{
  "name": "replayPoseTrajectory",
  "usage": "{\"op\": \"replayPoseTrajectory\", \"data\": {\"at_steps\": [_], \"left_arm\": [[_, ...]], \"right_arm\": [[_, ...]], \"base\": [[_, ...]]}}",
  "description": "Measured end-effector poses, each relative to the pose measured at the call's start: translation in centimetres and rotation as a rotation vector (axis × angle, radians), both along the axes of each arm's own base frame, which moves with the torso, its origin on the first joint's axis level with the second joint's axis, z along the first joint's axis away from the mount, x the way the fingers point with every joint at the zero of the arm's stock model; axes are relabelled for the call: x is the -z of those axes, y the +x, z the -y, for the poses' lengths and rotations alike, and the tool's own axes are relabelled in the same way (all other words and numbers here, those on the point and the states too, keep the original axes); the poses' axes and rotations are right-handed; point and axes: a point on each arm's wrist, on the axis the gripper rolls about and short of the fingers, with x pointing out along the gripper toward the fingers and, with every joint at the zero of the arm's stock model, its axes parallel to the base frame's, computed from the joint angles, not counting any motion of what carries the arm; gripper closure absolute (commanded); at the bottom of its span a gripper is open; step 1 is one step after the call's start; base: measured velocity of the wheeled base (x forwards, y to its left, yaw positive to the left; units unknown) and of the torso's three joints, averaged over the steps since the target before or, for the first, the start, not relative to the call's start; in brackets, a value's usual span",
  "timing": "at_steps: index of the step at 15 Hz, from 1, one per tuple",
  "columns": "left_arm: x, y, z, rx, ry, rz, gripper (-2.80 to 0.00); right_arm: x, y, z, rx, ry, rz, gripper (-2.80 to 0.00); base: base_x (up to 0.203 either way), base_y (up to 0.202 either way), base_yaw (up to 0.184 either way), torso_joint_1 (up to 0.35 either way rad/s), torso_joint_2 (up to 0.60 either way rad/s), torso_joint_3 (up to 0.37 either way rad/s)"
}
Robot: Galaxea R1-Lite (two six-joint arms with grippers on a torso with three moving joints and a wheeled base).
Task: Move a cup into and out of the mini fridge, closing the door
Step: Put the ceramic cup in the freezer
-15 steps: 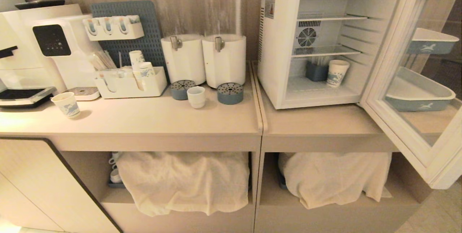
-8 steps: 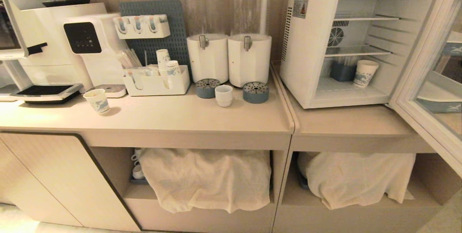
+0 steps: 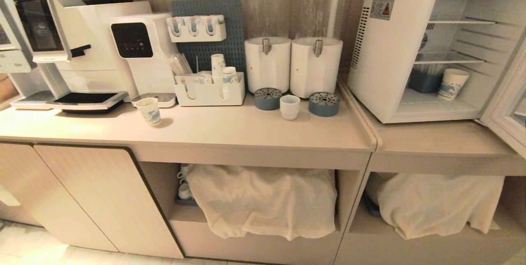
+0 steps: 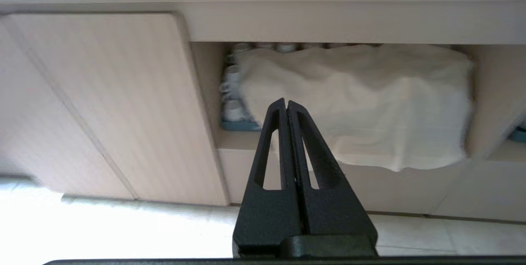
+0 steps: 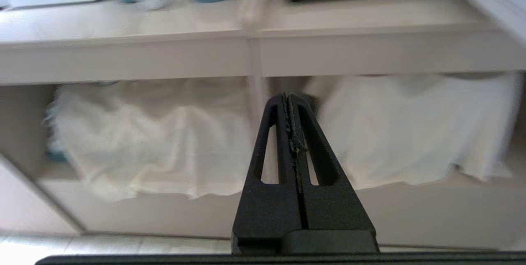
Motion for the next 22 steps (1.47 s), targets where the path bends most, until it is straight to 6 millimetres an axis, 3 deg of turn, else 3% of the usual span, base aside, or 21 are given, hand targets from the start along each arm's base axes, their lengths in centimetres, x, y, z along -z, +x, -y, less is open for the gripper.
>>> {"op": "replayPoseTrajectory", "data": {"at_steps": [9,14,22], "left_arm": [[-0.02,0.0,0.0,0.001,-0.001,0.001,0.0],[-0.03,0.0,0.0,-0.001,0.006,0.003,0.0],[-0.03,0.0,0.0,-0.001,0.006,0.003,0.0]], "right_arm": [[0.0,0.0,0.0,0.002,0.002,0.0,0.0],[0.01,0.0,0.0,0.001,0.002,-0.001,0.0],[0.0,0.0,0.0,0.001,0.002,0.0,0.0]], "base": [[0.0,0.183,0.012,0.003,0.0,0.004],[0.0,0.013,0.003,0.0,0.0,0.0],[0.174,0.0,0.001,0.001,0.0,0.002]]}}
